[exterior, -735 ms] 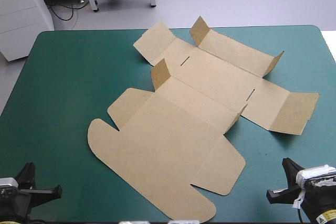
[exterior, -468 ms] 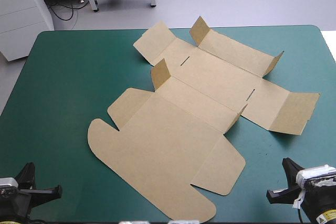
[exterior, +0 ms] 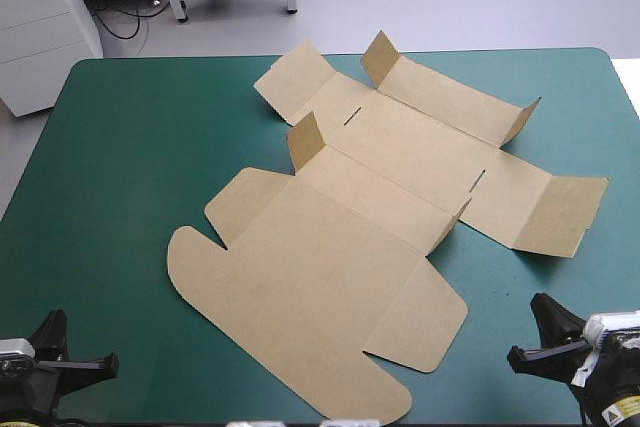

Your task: Fold the box

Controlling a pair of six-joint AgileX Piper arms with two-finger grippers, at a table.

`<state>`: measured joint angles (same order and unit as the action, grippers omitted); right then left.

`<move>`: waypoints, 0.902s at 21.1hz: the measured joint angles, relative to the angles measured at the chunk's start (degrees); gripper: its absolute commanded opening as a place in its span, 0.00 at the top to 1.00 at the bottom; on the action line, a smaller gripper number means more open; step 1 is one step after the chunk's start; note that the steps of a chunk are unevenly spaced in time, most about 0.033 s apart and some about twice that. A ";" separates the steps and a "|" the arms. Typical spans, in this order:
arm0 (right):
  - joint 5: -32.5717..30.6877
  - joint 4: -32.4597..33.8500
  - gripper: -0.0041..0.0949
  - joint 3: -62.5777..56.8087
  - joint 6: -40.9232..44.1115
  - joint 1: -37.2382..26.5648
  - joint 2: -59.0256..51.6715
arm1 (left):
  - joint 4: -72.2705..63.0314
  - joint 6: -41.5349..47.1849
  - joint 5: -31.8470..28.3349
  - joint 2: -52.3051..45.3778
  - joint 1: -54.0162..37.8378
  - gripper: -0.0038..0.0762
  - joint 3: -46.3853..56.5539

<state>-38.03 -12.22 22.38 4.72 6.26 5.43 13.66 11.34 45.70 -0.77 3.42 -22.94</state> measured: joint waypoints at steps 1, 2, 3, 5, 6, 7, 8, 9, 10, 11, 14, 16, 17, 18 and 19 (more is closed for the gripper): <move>0.74 -0.84 0.98 0.07 1.03 0.00 0.66 | 0.00 0.00 0.00 0.00 0.00 0.99 0.00; 1.38 -1.61 0.98 0.06 1.93 0.00 1.31 | 0.00 0.00 0.00 0.00 0.00 0.99 0.00; 1.92 -2.57 0.98 0.14 2.68 0.00 2.27 | 0.00 0.00 0.00 0.00 0.00 0.99 0.00; 2.85 -5.17 0.97 0.15 3.89 0.00 6.10 | 0.00 0.00 0.00 0.00 0.00 0.99 0.00; 3.03 -6.24 0.96 0.15 4.08 0.00 7.69 | 0.00 0.00 0.00 0.00 0.00 0.99 0.00; 3.37 -8.53 0.94 0.19 4.26 0.00 10.86 | 0.00 0.00 0.00 0.00 0.00 0.99 0.00; 3.81 -9.75 0.88 0.19 4.26 0.00 12.74 | 0.00 0.00 0.00 0.00 0.00 0.99 0.00; 5.00 -11.96 0.84 0.19 4.30 0.00 16.26 | 0.00 0.00 0.00 0.00 0.00 0.99 0.00; 5.95 -13.20 0.75 0.19 4.30 0.00 18.22 | 0.00 0.00 0.00 0.00 0.00 0.99 0.00; 7.91 -15.32 0.68 0.19 4.30 0.00 22.12 | 0.00 0.00 0.00 0.00 0.00 0.99 0.00; 9.46 -17.87 0.34 1.95 4.30 0.00 30.13 | 0.00 0.00 0.00 0.00 0.00 0.99 0.00; 9.46 -18.27 0.22 5.03 4.30 0.00 34.77 | 0.00 0.00 0.00 0.00 0.00 0.99 0.00; 9.18 -18.60 0.19 6.99 4.30 0.00 37.01 | 0.00 0.00 0.00 0.00 0.00 0.99 0.00; 8.91 -18.66 0.19 9.21 4.30 0.00 39.23 | 0.00 0.00 0.00 0.00 0.00 0.99 0.00; 8.58 -18.82 0.19 11.20 4.30 0.00 41.46 | 0.00 0.00 0.00 0.00 0.00 0.99 0.00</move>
<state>-29.45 -31.03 33.58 9.02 6.26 46.89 13.66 11.34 45.70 -0.77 3.42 -22.94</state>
